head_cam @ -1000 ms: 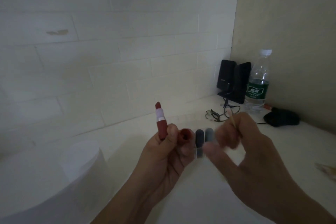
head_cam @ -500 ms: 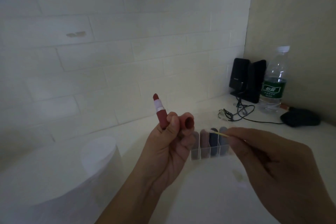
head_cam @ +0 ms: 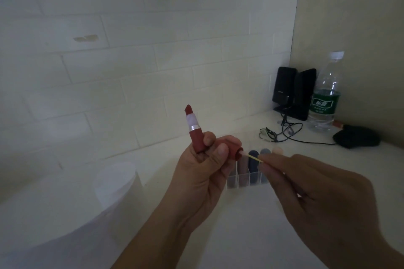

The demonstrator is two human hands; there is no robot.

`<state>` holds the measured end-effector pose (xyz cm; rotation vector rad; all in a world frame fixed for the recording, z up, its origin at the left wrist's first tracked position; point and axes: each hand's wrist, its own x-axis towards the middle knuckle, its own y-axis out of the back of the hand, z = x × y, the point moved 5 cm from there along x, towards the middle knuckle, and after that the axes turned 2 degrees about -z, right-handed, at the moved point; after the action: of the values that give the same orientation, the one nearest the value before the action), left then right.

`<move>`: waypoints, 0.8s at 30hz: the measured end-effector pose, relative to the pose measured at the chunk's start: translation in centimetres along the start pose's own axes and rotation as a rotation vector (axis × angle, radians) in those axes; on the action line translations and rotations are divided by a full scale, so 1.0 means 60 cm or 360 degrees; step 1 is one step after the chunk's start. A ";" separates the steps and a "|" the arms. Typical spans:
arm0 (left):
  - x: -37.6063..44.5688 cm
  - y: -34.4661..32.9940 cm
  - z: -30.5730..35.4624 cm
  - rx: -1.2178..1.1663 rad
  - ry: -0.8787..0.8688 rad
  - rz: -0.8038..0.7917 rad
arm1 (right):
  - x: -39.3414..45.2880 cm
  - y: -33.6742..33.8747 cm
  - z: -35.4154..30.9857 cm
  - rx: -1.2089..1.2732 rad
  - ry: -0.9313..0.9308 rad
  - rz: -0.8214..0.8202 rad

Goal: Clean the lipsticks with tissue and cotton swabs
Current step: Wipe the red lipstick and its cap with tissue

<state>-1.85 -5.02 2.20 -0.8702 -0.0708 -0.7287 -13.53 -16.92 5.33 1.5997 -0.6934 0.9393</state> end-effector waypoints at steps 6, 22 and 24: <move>-0.002 -0.001 0.000 0.0118 0.0016 0.0051 | 0.001 -0.006 -0.007 -0.0203 0.0076 -0.0041; -0.003 0.002 -0.009 0.0145 0.0018 0.0063 | -0.002 -0.005 -0.017 0.0026 0.0120 0.0011; -0.003 0.001 -0.011 0.0124 0.0027 0.0029 | -0.001 -0.002 -0.018 -0.0041 0.0136 0.0028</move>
<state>-2.10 -5.34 1.65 -0.7894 -0.0754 -0.7119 -13.68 -15.86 5.27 1.5238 -0.6586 1.0022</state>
